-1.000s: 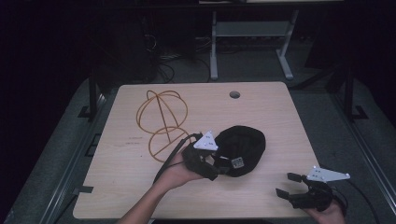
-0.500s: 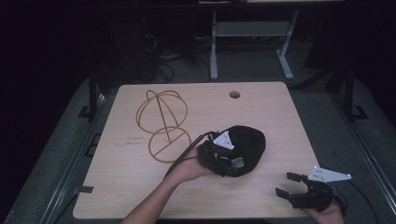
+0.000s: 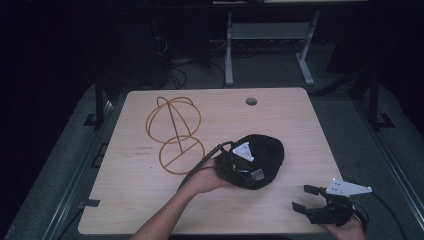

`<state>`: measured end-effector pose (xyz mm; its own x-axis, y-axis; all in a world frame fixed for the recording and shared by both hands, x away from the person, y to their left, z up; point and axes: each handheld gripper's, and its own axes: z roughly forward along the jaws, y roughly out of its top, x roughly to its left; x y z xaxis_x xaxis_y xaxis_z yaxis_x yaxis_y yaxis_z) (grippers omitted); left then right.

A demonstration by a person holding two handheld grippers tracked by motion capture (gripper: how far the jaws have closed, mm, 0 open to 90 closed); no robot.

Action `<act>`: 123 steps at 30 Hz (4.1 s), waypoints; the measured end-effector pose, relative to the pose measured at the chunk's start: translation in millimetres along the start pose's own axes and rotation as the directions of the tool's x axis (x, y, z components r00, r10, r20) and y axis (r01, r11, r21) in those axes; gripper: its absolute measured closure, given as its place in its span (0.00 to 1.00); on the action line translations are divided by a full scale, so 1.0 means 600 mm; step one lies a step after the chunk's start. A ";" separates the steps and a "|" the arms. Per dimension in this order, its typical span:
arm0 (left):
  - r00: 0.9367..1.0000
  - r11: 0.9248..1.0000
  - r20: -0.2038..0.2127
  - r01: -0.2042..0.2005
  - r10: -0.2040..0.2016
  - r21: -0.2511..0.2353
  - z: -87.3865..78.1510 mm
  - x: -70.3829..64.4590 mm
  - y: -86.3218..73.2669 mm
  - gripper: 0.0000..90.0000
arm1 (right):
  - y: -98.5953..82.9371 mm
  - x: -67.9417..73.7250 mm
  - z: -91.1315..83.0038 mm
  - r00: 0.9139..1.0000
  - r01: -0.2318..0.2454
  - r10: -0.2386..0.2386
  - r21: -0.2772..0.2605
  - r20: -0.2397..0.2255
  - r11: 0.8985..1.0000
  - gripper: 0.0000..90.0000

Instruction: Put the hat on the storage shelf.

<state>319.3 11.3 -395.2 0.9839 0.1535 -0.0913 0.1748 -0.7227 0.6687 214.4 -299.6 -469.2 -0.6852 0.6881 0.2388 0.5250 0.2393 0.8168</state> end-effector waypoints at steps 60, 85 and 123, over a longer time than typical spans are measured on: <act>0.985 0.970 0.164 -0.005 0.046 -0.242 -0.100 -0.012 0.157 0.89 | 0.104 0.039 0.007 0.990 0.137 -0.143 -0.206 -0.014 0.969 0.27; 0.988 0.963 0.151 0.015 0.027 -0.270 -0.120 -0.013 0.142 0.85 | 0.124 0.042 -0.011 0.974 0.202 -0.219 -0.206 -0.061 0.958 0.94; 0.998 0.979 -0.059 -0.009 -0.002 -0.202 -0.181 -0.024 0.019 0.64 | 0.211 0.001 -0.044 0.991 0.084 -0.098 -0.137 -0.094 0.987 0.94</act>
<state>303.0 74.0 -305.9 0.9796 0.1947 -0.0493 0.1545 -0.5735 0.8045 266.8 -286.9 -351.8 -0.7775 0.5940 0.2063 0.3915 0.2004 0.8981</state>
